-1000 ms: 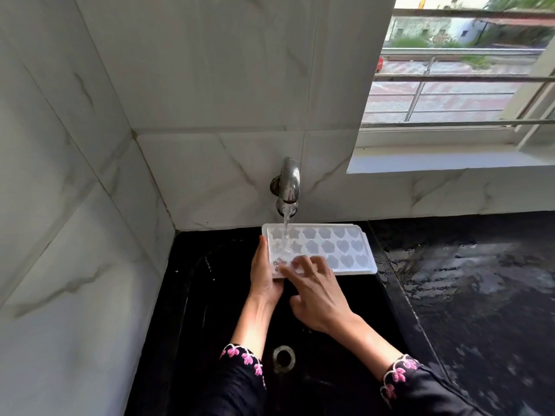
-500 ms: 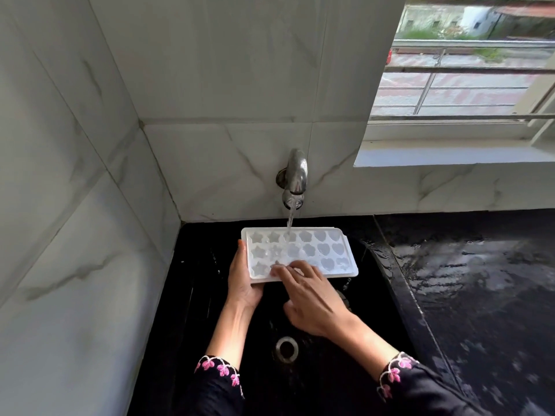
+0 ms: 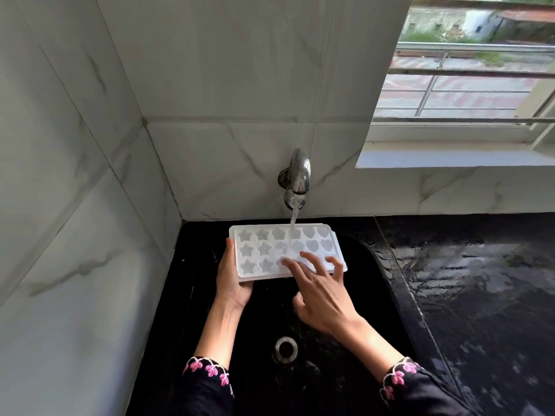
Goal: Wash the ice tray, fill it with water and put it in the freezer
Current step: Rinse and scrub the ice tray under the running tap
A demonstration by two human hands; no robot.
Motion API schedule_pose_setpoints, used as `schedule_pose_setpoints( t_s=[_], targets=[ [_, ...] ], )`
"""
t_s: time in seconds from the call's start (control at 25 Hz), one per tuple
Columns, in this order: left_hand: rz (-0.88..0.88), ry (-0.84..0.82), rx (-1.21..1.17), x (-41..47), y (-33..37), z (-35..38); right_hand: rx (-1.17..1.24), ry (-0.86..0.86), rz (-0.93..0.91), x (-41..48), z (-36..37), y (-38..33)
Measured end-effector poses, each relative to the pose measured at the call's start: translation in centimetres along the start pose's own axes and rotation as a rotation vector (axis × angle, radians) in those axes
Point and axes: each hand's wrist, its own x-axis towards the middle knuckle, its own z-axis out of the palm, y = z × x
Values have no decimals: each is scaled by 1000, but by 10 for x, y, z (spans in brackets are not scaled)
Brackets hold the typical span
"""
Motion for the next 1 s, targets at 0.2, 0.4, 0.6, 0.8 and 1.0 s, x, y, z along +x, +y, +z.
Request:
schedule_pose_setpoints(
  t_s=[0.2, 0.4, 0.6, 0.8, 1.0],
  targets=[
    [14, 10, 19, -2, 4, 0, 145, -41, 4, -3, 1, -12],
    [7, 17, 7, -7, -2, -2, -14, -27, -18, 2, 1, -7],
    [45, 27, 28, -9, 5, -5, 178, -127, -71, -7, -1, -2],
    [5, -9, -6, -12, 5, -10, 63, 37, 1, -11, 3, 2],
    [25, 4, -39, -14, 8, -2, -166, 103, 88, -11, 7, -10]
  ],
)
